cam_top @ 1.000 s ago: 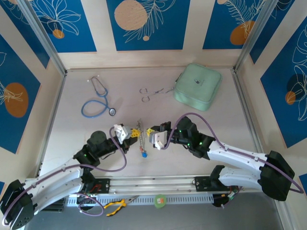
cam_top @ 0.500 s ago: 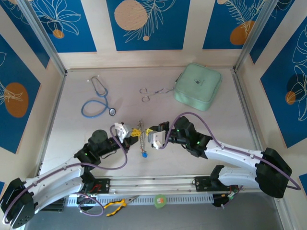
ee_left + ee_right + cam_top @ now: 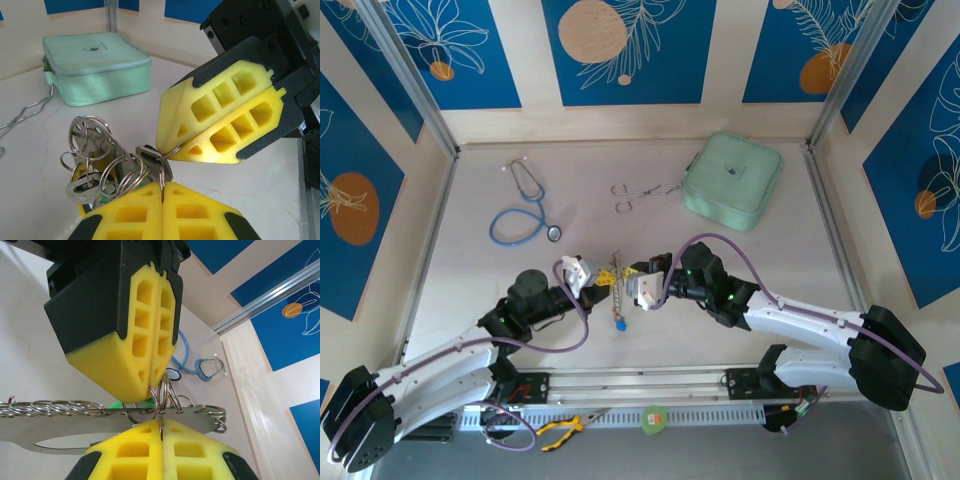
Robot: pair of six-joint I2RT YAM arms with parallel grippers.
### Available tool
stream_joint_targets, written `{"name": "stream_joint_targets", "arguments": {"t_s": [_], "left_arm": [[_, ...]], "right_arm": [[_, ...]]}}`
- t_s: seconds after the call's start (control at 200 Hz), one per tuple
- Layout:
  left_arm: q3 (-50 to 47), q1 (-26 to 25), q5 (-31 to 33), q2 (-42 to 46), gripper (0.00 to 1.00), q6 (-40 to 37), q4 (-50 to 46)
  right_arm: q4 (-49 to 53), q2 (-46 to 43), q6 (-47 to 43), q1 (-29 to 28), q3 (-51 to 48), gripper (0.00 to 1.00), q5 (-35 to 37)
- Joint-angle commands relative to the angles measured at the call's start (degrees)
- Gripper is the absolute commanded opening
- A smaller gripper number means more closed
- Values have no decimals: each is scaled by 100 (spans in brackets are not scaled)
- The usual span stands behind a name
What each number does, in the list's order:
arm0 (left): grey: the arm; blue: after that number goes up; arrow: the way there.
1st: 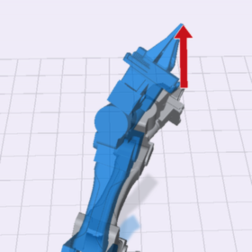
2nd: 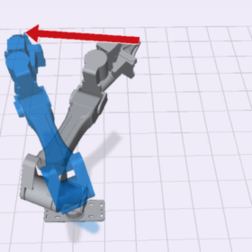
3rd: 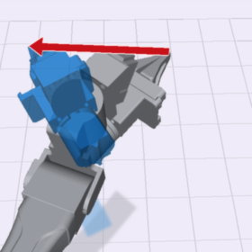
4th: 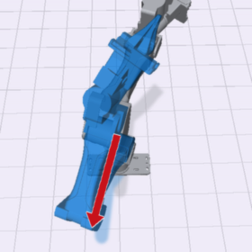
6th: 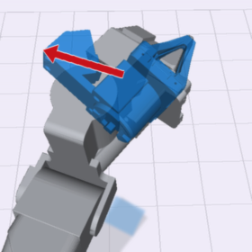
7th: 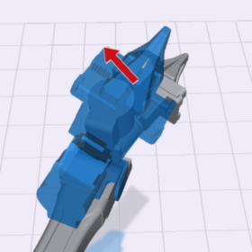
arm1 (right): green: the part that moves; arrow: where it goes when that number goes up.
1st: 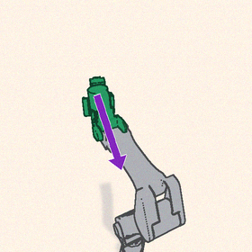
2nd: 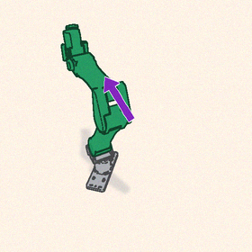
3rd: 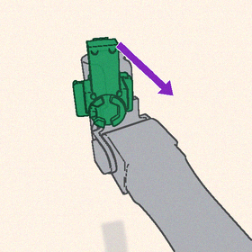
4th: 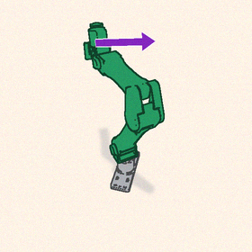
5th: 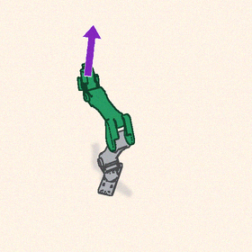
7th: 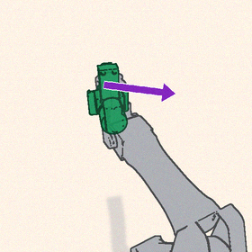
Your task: Put the keys on the keyring
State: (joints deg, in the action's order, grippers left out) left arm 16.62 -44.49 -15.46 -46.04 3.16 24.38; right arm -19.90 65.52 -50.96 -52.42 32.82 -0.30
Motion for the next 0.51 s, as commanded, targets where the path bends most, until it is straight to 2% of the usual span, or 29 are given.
{"name": "stream_joint_targets", "arguments": {"t_s": [0.0,0.27,0.5], "left_arm": [[236,-55,-145,8,0,91,330],[209,-51,-128,-4,0,93,340],[203,-51,-124,7,0,97,343]], "right_arm": [[-106,23,9,-46,92,0,73],[-7,-73,-54,-72,-2,0,360],[244,-79,-87,-127,-10,0,266]]}}
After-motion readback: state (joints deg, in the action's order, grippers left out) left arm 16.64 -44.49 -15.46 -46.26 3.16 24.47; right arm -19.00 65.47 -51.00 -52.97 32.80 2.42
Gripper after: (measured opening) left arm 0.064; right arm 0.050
